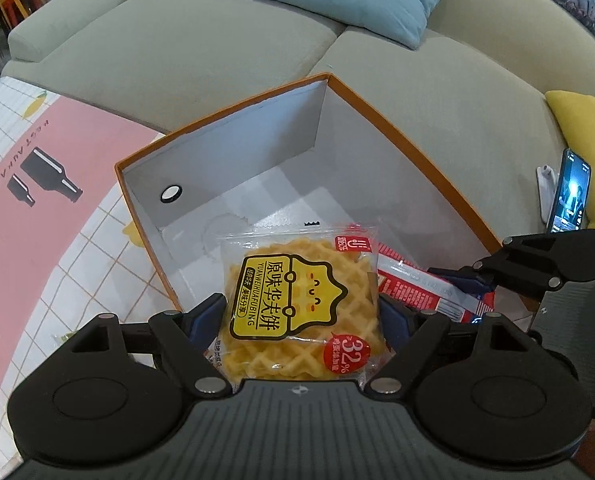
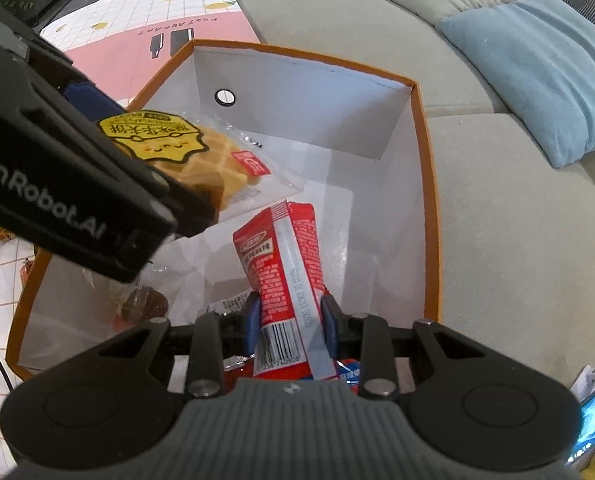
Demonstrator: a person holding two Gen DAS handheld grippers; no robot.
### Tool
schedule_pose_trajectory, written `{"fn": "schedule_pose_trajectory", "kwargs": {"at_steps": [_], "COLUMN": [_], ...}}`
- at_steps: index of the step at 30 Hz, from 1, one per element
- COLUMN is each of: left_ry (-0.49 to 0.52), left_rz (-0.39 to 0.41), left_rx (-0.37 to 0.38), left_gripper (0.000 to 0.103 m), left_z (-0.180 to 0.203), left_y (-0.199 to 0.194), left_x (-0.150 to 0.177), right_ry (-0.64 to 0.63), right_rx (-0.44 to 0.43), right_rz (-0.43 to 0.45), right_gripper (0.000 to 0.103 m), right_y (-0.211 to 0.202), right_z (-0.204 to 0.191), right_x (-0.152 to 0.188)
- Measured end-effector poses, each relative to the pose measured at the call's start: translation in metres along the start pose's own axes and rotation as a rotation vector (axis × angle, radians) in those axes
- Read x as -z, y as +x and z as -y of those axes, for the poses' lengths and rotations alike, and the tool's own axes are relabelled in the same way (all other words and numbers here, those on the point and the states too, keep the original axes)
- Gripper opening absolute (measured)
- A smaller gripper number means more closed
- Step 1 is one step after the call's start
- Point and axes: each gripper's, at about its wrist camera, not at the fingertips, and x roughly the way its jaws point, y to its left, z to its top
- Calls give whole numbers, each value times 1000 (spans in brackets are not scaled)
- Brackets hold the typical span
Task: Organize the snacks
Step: 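Lower both held snacks into the orange box and open both tools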
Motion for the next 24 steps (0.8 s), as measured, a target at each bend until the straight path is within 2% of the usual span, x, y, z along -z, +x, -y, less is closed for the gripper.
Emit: {"fn": "schedule_pose_trajectory", "kwargs": {"at_steps": [13, 17, 21, 24], "left_ry": [-7, 25, 75, 49], "left_rz": [-17, -12, -22, -33], "left_rx": [-16, -16, -29, -30], "left_gripper": [96, 96, 96, 96], "left_z": [4, 8, 13, 10], "left_y": [11, 16, 19, 21], "left_x": [-2, 0, 0, -4], "right_ry": [18, 35, 55, 61], "right_rx": [-28, -31, -90, -159], "right_rz": [-7, -8, 3, 21], "right_gripper": [30, 30, 37, 44], "right_y": [0, 4, 2, -2], "right_z": [4, 7, 13, 16], "right_x": [-1, -2, -1, 1]}}
